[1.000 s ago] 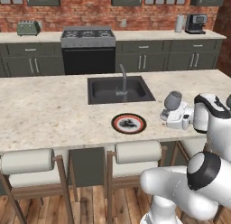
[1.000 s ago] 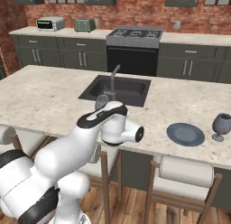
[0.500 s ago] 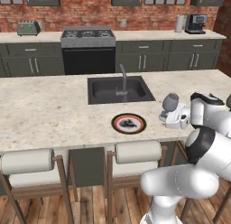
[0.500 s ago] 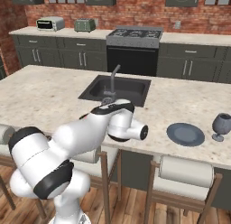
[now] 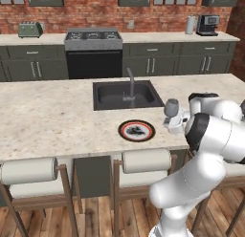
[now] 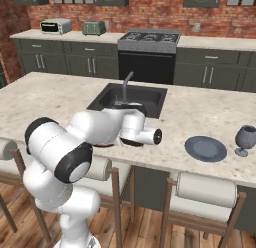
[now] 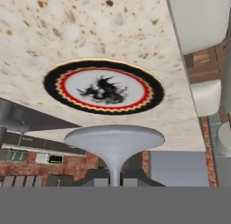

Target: Retrieve the wine glasses from the counter and place one next to each plate.

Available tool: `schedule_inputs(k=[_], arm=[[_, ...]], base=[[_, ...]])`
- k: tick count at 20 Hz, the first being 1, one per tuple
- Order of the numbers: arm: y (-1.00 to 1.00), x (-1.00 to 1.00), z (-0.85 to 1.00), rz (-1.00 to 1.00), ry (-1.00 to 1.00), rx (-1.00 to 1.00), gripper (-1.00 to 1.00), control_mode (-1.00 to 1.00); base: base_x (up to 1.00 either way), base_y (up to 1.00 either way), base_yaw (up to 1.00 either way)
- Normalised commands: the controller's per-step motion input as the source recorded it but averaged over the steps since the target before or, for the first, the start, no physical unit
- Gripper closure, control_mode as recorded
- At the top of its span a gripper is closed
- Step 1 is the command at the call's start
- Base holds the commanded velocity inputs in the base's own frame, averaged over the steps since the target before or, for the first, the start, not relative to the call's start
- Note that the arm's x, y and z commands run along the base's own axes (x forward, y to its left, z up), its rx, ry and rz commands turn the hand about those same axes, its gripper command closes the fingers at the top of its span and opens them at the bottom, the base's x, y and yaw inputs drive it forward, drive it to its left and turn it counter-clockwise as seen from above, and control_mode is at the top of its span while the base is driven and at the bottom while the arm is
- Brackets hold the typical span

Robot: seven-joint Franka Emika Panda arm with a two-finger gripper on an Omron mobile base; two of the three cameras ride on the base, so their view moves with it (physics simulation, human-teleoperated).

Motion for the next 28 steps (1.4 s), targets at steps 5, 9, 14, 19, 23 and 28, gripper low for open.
schedule_inputs(k=[5, 9, 14, 19, 23, 28], arm=[[0.0, 0.32, -0.29, 0.01, 0.09, 0.0, 1.0, -1.0], [-0.05, 0.17, -0.22, 0.05, 0.0, 0.0, 1.0, -1.0], [-0.06, 0.16, -0.18, 0.1, -0.01, 0.0, 1.0, -1.0], [0.0, 0.37, -0.16, 0.11, 0.0, 0.0, 1.0, -1.0], [-0.01, 0.37, -0.25, 0.08, 0.0, -0.01, 1.0, -1.0], [-0.03, 0.26, -0.25, 0.08, 0.01, 0.0, 1.0, -1.0]], base=[[0.0, 0.0, 0.0], [0.0, 0.0, 0.0], [0.0, 0.0, 0.0], [0.0, 0.0, 0.0], [0.0, 0.0, 0.0], [0.0, 0.0, 0.0]])
